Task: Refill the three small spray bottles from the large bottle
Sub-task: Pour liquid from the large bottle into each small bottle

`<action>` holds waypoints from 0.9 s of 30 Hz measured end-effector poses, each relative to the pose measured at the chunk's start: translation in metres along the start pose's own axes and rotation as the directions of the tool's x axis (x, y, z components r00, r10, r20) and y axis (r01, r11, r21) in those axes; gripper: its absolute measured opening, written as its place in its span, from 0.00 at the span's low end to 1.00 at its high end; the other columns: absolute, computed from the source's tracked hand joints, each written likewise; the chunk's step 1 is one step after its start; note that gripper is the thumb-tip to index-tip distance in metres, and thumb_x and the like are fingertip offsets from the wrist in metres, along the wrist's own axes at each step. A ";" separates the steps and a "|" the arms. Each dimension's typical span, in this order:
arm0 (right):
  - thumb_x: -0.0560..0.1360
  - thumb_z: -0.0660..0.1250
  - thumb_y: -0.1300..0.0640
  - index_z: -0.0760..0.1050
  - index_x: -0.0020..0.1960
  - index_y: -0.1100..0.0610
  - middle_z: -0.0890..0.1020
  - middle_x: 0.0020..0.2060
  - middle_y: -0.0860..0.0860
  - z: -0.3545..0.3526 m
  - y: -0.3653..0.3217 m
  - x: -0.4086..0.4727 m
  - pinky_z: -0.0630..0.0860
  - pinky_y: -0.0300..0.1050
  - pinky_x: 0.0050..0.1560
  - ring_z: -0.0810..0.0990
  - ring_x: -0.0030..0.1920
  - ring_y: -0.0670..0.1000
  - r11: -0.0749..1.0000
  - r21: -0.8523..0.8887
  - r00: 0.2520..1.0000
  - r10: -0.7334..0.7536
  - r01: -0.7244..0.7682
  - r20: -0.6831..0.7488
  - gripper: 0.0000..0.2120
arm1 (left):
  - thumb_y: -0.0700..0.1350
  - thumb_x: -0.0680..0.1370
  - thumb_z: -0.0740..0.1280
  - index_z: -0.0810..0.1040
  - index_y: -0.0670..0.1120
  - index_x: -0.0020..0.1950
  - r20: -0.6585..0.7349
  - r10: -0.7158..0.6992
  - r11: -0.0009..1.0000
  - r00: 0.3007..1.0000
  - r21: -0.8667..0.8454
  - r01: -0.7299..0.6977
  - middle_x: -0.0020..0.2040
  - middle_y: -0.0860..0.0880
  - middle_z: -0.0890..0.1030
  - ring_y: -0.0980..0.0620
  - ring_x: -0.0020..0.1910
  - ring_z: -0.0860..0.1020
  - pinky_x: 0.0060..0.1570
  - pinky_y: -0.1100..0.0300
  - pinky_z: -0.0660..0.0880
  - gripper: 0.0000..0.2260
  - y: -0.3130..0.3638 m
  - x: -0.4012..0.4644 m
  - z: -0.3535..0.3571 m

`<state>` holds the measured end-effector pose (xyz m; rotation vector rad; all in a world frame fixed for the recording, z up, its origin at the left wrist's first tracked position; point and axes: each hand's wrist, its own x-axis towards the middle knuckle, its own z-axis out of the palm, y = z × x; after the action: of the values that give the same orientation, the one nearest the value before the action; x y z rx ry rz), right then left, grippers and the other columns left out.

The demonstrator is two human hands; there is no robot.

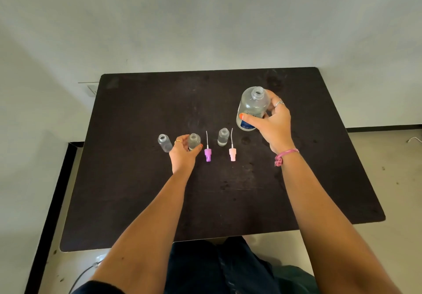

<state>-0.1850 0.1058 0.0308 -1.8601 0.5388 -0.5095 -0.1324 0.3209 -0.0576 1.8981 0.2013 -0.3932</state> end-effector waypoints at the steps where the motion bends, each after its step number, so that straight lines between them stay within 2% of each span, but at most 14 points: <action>1: 0.63 0.81 0.54 0.71 0.64 0.46 0.77 0.60 0.45 0.002 0.002 0.000 0.77 0.34 0.53 0.77 0.60 0.47 1.000 -0.003 1.000 0.003 -0.003 -0.002 0.33 | 0.41 0.73 0.75 0.73 0.44 0.67 -0.003 -0.003 1.000 1.000 -0.001 0.003 0.60 0.49 0.80 0.56 0.56 0.78 0.57 0.66 0.71 0.24 0.000 0.001 0.000; 6: 0.64 0.80 0.56 0.69 0.62 0.43 0.76 0.58 0.43 0.008 0.007 -0.002 0.74 0.26 0.47 0.77 0.57 0.44 1.000 -0.021 1.000 0.018 -0.019 -0.018 0.32 | 0.42 0.73 0.76 0.73 0.43 0.67 -0.016 -0.016 0.999 1.000 0.031 0.016 0.61 0.48 0.80 0.57 0.54 0.76 0.57 0.66 0.71 0.24 -0.002 0.006 0.000; 12: 0.64 0.80 0.53 0.70 0.64 0.44 0.76 0.60 0.45 0.012 0.013 -0.001 0.75 0.30 0.51 0.77 0.60 0.46 0.998 -0.056 0.999 0.023 -0.025 -0.028 0.32 | 0.41 0.72 0.77 0.72 0.43 0.68 0.002 -0.010 0.999 1.000 0.051 0.010 0.64 0.46 0.79 0.50 0.63 0.77 0.64 0.60 0.72 0.27 -0.004 0.007 -0.001; 15: 0.64 0.80 0.53 0.70 0.64 0.44 0.76 0.60 0.44 0.013 0.012 -0.002 0.74 0.27 0.50 0.77 0.60 0.46 0.998 -0.060 0.999 0.025 -0.027 -0.039 0.32 | 0.41 0.72 0.76 0.68 0.43 0.72 0.014 0.020 0.996 1.000 0.082 -0.021 0.68 0.46 0.76 0.50 0.66 0.75 0.68 0.58 0.70 0.31 -0.002 0.001 -0.005; 17: 0.64 0.80 0.53 0.71 0.63 0.44 0.76 0.60 0.44 0.013 0.011 -0.001 0.75 0.27 0.50 0.77 0.60 0.46 0.998 -0.057 0.999 0.020 -0.022 -0.038 0.32 | 0.41 0.74 0.75 0.67 0.44 0.74 0.007 0.057 0.992 0.998 0.116 -0.057 0.69 0.47 0.75 0.52 0.64 0.75 0.67 0.59 0.71 0.31 -0.001 -0.004 -0.010; 19: 0.64 0.80 0.54 0.71 0.64 0.45 0.77 0.60 0.45 0.014 0.010 -0.001 0.76 0.31 0.52 0.77 0.60 0.47 0.999 -0.050 0.999 0.017 -0.019 -0.043 0.32 | 0.41 0.75 0.74 0.69 0.44 0.73 0.001 0.120 0.983 0.993 0.140 -0.119 0.68 0.47 0.76 0.56 0.59 0.75 0.60 0.64 0.72 0.28 0.002 -0.011 -0.018; 21: 0.64 0.80 0.53 0.71 0.64 0.46 0.77 0.60 0.45 0.015 0.008 -0.001 0.76 0.34 0.54 0.76 0.60 0.47 0.999 -0.047 0.999 0.018 -0.021 -0.048 0.33 | 0.39 0.75 0.73 0.75 0.43 0.68 -0.004 0.306 0.936 0.952 0.182 -0.301 0.64 0.47 0.76 0.56 0.58 0.75 0.57 0.64 0.74 0.22 0.004 -0.017 -0.029; 23: 0.64 0.80 0.54 0.71 0.65 0.47 0.77 0.61 0.45 0.015 0.005 -0.001 0.76 0.34 0.55 0.76 0.60 0.48 0.998 -0.052 0.998 0.017 -0.020 -0.055 0.33 | 0.37 0.74 0.73 0.79 0.43 0.60 -0.007 0.560 0.791 0.829 0.304 -0.532 0.58 0.49 0.76 0.53 0.55 0.74 0.53 0.60 0.76 0.15 0.006 -0.021 -0.041; 24: 0.64 0.80 0.53 0.71 0.65 0.48 0.76 0.61 0.45 0.015 0.004 -0.001 0.77 0.34 0.55 0.76 0.60 0.48 0.998 -0.052 0.998 0.015 -0.018 -0.053 0.33 | 0.37 0.73 0.74 0.80 0.43 0.57 -0.015 0.646 0.712 0.764 0.372 -0.595 0.56 0.49 0.75 0.53 0.54 0.71 0.52 0.58 0.75 0.13 0.006 -0.020 -0.047; 25: 0.64 0.80 0.53 0.71 0.66 0.48 0.77 0.61 0.46 0.016 0.003 -0.001 0.77 0.35 0.55 0.76 0.60 0.48 0.999 -0.050 0.999 0.010 -0.013 -0.053 0.33 | 0.37 0.73 0.74 0.80 0.43 0.57 -0.033 0.691 0.663 0.722 0.424 -0.616 0.56 0.48 0.75 0.51 0.54 0.70 0.52 0.58 0.74 0.13 0.007 -0.018 -0.053; 26: 0.64 0.80 0.53 0.71 0.66 0.48 0.77 0.61 0.46 0.016 0.002 -0.001 0.77 0.36 0.55 0.76 0.60 0.48 0.999 -0.045 0.998 0.008 -0.011 -0.055 0.34 | 0.38 0.72 0.75 0.80 0.43 0.57 -0.057 0.704 0.651 0.708 0.452 -0.610 0.57 0.46 0.75 0.49 0.55 0.70 0.54 0.58 0.72 0.14 0.006 -0.015 -0.058; 27: 0.64 0.80 0.53 0.71 0.66 0.49 0.77 0.61 0.46 0.017 0.001 -0.001 0.77 0.37 0.56 0.76 0.61 0.48 0.999 -0.039 0.998 0.010 -0.012 -0.058 0.34 | 0.39 0.72 0.75 0.79 0.44 0.60 -0.077 0.686 0.669 0.723 0.458 -0.586 0.60 0.45 0.74 0.47 0.58 0.70 0.57 0.58 0.71 0.17 0.006 -0.011 -0.062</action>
<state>-0.1762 0.1185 0.0244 -1.8833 0.6009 -0.5500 -0.1299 0.3776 -0.0290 2.2739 -0.4351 0.3235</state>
